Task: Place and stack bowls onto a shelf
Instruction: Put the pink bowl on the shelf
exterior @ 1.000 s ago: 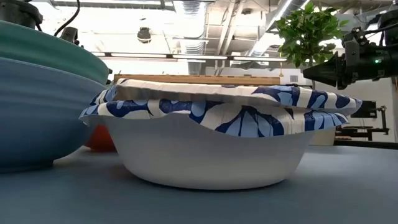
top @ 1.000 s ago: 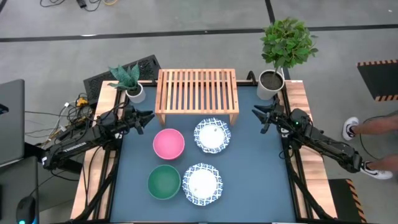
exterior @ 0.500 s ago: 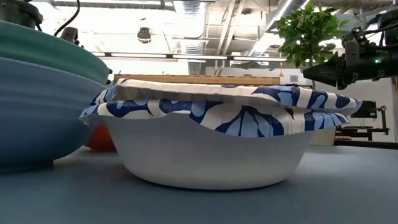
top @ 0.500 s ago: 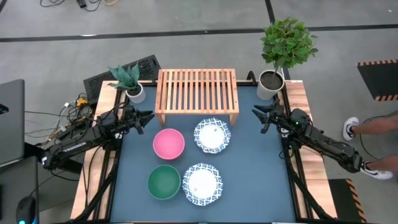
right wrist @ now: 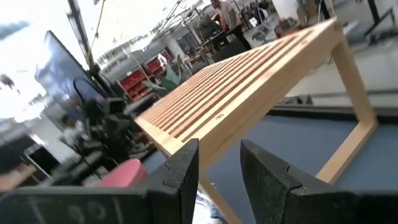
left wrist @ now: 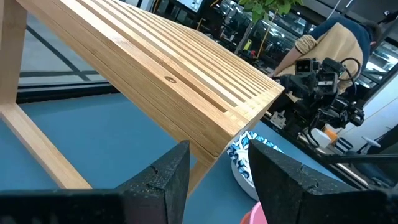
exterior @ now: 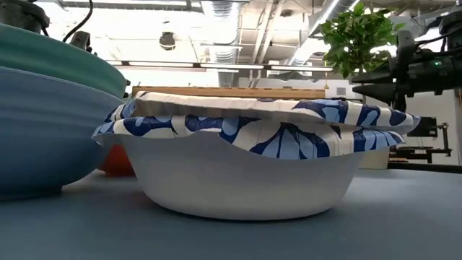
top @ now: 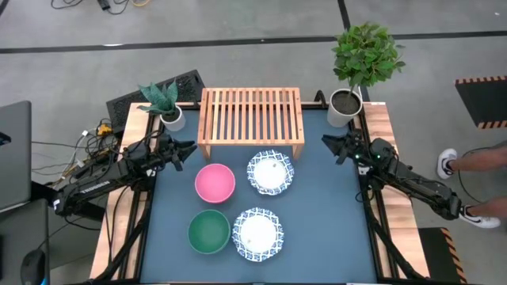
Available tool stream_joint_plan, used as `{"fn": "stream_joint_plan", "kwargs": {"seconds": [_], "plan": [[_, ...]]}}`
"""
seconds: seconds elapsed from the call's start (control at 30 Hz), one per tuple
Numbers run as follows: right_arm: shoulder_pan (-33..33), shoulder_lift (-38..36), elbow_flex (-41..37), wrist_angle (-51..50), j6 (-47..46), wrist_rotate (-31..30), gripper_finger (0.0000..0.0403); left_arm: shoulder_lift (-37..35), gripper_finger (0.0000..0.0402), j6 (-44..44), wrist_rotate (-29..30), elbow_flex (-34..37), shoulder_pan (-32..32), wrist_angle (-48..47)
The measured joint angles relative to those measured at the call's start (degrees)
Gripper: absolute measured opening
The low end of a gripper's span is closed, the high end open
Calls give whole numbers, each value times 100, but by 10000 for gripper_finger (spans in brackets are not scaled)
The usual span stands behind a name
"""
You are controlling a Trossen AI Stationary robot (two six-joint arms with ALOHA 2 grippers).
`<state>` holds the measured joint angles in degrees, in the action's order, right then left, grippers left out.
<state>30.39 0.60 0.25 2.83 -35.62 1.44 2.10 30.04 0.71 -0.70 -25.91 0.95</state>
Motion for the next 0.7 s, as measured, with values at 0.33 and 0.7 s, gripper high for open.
{"fn": "stream_joint_plan", "kwargs": {"seconds": [0.33,0.7], "plan": [[0,106,15,-162,-17,-49,143,-1,151,545,177,0,2,26],[1,126,15,266,-445,147,143,-1,151,398,219,-1,0,33]]}}
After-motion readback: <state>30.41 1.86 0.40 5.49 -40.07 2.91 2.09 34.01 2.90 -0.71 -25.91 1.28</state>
